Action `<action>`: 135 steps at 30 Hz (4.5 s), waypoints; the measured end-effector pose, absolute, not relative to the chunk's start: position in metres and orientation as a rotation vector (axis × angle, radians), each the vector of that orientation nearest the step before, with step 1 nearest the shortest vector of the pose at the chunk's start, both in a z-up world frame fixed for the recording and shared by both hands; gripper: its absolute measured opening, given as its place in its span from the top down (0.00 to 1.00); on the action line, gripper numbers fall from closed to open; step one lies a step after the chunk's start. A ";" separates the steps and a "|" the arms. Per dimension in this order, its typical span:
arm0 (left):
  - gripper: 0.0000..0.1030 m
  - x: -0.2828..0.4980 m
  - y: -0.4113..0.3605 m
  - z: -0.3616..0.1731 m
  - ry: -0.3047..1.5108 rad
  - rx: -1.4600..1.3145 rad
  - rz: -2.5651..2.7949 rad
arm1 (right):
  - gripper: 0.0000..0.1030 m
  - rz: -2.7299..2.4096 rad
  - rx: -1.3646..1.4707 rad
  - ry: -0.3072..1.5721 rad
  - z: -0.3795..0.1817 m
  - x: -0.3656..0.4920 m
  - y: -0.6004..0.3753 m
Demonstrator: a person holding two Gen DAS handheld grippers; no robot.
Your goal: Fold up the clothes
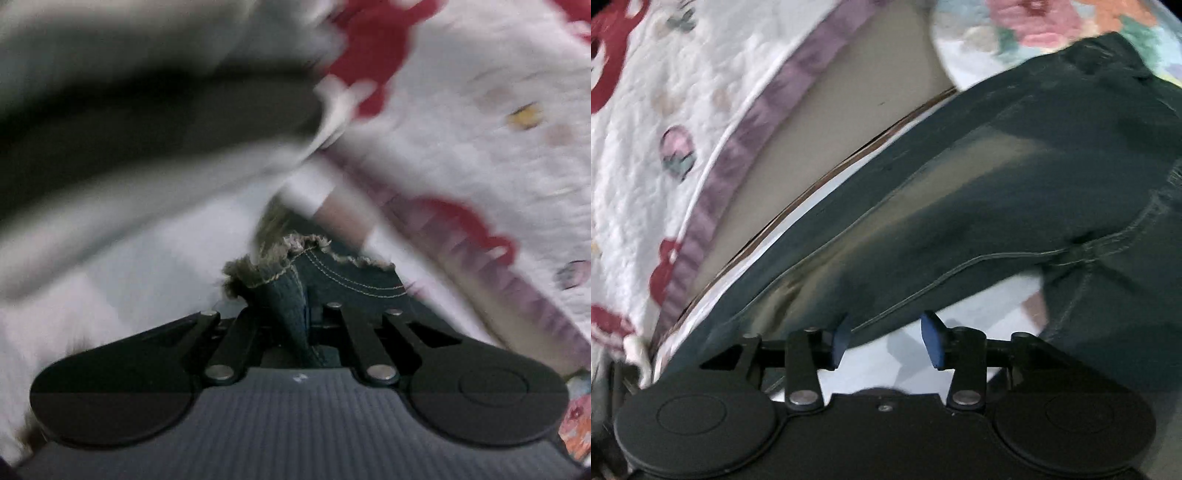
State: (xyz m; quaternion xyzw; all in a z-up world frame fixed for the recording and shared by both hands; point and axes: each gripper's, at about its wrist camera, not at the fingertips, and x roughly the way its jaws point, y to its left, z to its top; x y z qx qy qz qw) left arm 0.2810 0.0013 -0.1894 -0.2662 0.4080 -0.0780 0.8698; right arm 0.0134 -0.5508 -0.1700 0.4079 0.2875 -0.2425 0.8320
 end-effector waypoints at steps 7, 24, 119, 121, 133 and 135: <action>0.95 0.284 -0.010 -0.181 0.861 -0.462 -0.170 | 0.39 -0.592 0.915 0.557 -0.184 0.020 -0.555; 0.98 0.251 -0.022 -0.174 0.891 -0.383 -0.227 | 0.90 -0.428 0.762 0.350 -0.121 0.012 -0.578; 1.00 0.361 -0.040 -0.159 0.845 -0.150 -0.376 | 0.49 -0.082 0.106 0.851 -0.116 0.111 -0.458; 1.00 0.362 -0.036 -0.139 0.764 -0.156 -0.371 | 0.49 -0.120 0.172 0.828 -0.115 0.104 -0.460; 0.82 0.368 -0.033 -0.154 0.752 -0.042 -0.226 | 0.47 -0.179 0.074 0.882 -0.131 0.102 -0.458; 0.56 0.351 -0.013 -0.154 0.749 -0.133 -0.264 | 0.45 -0.197 0.073 0.880 -0.132 0.101 -0.464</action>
